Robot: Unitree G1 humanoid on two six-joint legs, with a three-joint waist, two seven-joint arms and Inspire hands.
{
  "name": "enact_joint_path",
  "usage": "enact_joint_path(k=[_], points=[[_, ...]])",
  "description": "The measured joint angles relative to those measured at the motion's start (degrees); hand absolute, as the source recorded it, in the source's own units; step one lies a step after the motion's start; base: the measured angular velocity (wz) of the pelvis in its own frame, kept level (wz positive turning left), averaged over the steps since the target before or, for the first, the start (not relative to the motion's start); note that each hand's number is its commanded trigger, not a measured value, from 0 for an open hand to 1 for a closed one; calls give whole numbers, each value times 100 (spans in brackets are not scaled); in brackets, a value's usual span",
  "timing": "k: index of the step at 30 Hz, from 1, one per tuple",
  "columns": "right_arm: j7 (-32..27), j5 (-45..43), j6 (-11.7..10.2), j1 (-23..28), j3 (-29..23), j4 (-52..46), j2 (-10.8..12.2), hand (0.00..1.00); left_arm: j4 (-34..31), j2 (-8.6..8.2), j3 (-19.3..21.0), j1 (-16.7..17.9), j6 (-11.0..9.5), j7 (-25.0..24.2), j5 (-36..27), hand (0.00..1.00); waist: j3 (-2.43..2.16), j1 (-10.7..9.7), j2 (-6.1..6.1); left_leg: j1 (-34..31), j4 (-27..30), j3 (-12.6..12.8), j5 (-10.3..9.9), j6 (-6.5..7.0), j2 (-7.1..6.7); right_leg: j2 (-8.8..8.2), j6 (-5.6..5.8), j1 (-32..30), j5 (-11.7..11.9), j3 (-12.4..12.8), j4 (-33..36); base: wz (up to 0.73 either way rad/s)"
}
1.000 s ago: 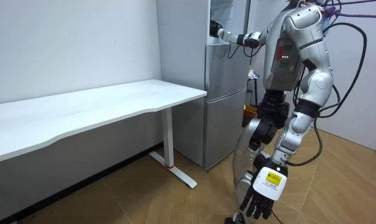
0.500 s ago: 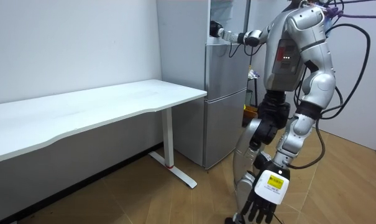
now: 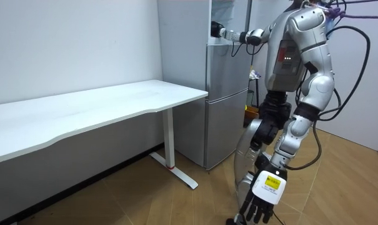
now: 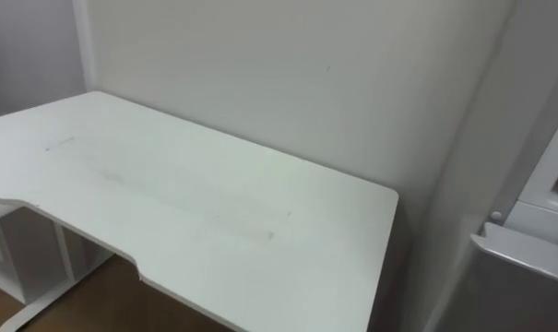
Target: Put the bottle in the upper fridge
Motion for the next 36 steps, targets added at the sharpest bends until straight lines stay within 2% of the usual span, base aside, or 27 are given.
enact_joint_path(k=[2,5,7,12,20,29,34,36], points=[[94,-22,101,19,-67,-66,-1,0,0,-1,8,-4,4,-1,7,0,0,-35,-2,29,-39,-2,0,0,-8,-2,2,29,0,-7,-23,0],[148,-23,198,191,-130,-250,-40,0,-4,-7,131,1,4,-1,15,0,-47,-62,-67,53,-76,-9,2,-4,-10,5,4,59,0,-23,-92,2],[201,-5,226,370,-182,-355,-40,0,-1,-9,176,32,4,-2,4,0,-53,-98,-100,172,-148,-22,3,-4,-33,0,25,205,-2,-44,-114,8],[369,15,383,424,-178,-574,-40,0,-3,-38,167,90,-2,0,-22,0,-52,-240,-117,315,-252,18,3,1,-64,-35,58,261,-21,-20,-112,-2],[424,2,506,709,-217,-1034,-39,0,-4,-37,173,118,-17,62,1,0,-48,-396,-115,497,-386,30,-2,6,-74,-47,93,432,-18,-24,-104,0],[395,-28,489,1171,-351,-1614,-34,0,1,-49,172,158,-17,99,-12,0,-40,-450,-72,607,-432,45,-4,7,-77,-51,121,500,-30,-4,-104,0],[401,-62,386,1602,-606,-2192,11,0,-9,-159,236,169,-33,105,1,0,-42,-497,44,731,-498,112,-4,11,-89,-72,142,539,-44,56,-101,-6],[369,-270,385,1719,-681,-2363,55,0,-6,-207,260,171,-54,121,3,0,-43,-510,56,756,-535,123,0,12,-96,-72,142,555,-45,103,-92,-10]])
